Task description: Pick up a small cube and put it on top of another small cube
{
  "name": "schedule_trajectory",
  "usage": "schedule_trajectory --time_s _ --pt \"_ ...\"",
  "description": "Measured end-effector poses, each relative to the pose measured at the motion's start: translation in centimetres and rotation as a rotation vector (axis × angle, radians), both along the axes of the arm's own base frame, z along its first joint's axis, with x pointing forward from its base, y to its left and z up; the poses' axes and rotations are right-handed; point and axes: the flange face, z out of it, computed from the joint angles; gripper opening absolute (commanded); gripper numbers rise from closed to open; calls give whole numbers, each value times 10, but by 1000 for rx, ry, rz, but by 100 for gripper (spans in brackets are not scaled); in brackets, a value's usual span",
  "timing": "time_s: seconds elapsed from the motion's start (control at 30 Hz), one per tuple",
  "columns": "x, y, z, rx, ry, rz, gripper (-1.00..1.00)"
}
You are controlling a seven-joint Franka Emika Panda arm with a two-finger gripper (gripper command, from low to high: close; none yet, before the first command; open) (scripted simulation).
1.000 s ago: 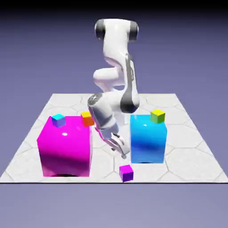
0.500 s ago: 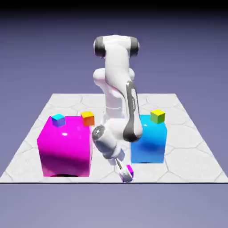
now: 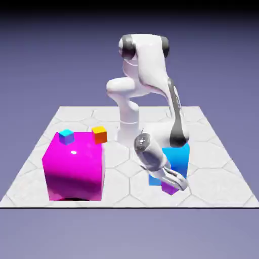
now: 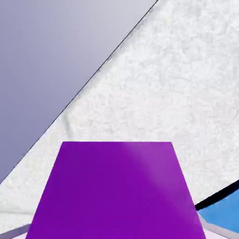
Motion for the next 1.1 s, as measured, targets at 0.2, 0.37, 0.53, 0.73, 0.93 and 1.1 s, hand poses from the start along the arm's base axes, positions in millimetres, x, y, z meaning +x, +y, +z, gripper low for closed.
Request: schedule_trajectory --time_s 0.2,0.37,0.53,0.73,0.93,1.1 --pt "-31 96 85 113 -103 568 -100" --pt "-77 154 162 126 -181 1041 -100" --pt "-127 179 230 29 -197 1403 -100" --pt "-137 100 273 -193 -35 1127 -100" --pt "-149 77 237 -214 2 1021 -100" --pt "-158 73 211 -217 2 1021 100"
